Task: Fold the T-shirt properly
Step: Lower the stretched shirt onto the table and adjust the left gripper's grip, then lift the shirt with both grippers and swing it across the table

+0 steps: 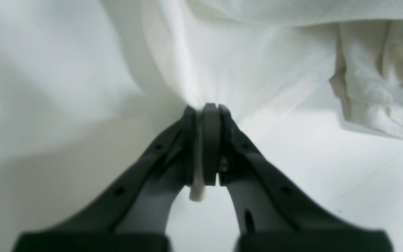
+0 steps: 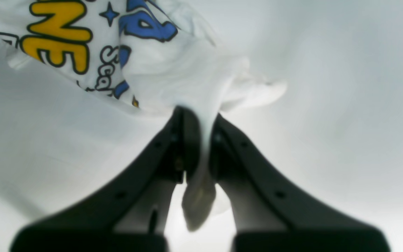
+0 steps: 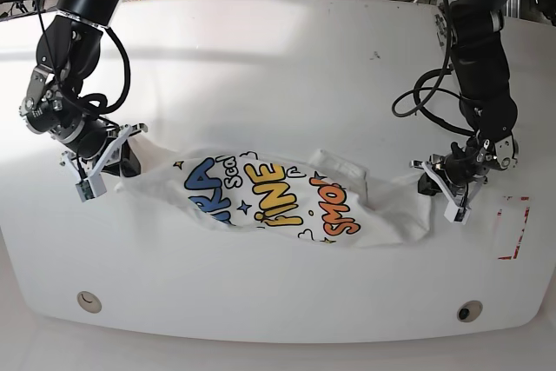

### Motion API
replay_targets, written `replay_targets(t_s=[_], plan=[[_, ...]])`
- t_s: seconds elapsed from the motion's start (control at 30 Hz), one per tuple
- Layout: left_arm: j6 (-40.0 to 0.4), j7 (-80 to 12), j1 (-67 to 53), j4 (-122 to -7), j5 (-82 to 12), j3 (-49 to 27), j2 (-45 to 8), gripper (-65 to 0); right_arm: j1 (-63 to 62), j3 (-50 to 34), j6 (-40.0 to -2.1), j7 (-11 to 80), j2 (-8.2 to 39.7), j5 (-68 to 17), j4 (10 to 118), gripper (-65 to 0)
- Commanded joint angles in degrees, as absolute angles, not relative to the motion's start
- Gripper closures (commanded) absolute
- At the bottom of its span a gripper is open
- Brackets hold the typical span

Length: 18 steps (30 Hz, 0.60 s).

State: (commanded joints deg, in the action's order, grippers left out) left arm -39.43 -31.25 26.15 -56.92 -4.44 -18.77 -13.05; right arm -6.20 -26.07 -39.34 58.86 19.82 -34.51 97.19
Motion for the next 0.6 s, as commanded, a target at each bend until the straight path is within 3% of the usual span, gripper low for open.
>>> replay_targets(t_s=[0.43,0.6], plan=[[-39.78,-43.82,26.77,-81.71,-4.88,-19.03,-17.27,0.0,-12.88,-25.89,-39.25,59.12,24.75,-34.51,100.26,0.0],[-39.87,-46.02,30.29,-85.23,-4.88,-18.95,-17.89,0.0,-18.24,-25.54,-39.43,59.21,25.89,-34.51,98.59,0.0]])
